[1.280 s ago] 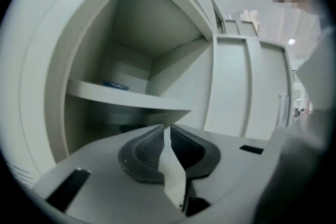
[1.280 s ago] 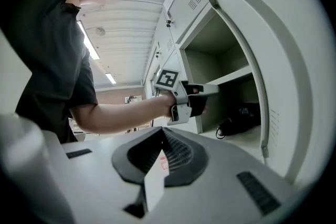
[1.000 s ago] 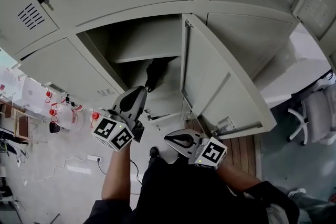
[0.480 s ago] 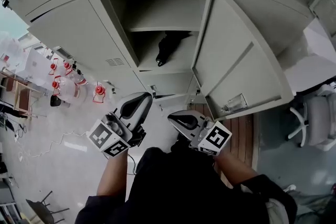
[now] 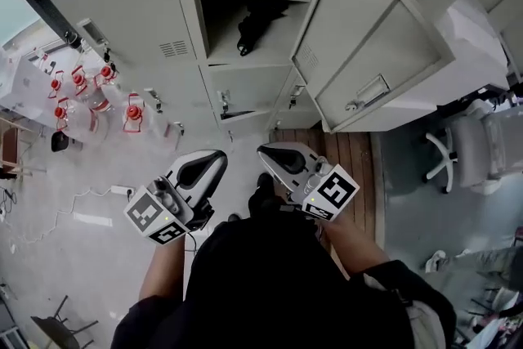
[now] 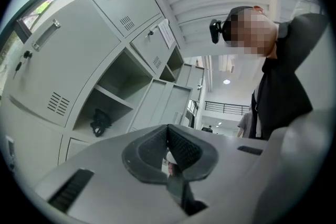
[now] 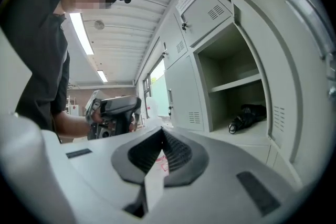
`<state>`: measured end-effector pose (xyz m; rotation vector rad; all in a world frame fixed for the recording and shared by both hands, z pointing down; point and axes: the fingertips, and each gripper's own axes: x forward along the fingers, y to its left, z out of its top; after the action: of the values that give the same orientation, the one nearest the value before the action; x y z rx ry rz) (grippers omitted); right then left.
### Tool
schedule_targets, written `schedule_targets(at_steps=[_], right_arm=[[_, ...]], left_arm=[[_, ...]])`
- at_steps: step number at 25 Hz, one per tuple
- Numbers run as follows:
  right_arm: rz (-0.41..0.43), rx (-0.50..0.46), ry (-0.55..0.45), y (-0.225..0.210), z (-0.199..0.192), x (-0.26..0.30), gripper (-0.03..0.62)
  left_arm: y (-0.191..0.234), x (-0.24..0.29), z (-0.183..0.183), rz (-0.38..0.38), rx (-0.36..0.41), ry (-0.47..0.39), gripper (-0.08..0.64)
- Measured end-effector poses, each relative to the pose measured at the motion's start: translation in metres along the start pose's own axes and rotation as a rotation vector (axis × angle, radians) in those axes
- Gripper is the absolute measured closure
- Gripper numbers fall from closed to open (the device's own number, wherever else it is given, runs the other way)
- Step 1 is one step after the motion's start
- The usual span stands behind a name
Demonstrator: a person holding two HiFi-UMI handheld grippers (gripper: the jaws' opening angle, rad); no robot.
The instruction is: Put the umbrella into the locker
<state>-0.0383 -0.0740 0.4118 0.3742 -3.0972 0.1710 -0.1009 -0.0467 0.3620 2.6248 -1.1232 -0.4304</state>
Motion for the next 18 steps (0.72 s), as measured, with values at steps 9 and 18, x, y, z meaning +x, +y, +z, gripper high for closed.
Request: schedule_targets(at_steps=[9, 18], right_arm=[[-0.098, 0.021, 0.075, 0.078, -0.028, -0.028, 0.581], [-0.147, 0.028, 0.081, 0.11, -0.035, -0.06, 0.581]], left_arm=[[-0.055, -0.079, -0.048, -0.101, -0.116, 0.026, 0.543], [-0.082, -0.098, -0.107, -0.111, -0.166, 0.104, 0.543]])
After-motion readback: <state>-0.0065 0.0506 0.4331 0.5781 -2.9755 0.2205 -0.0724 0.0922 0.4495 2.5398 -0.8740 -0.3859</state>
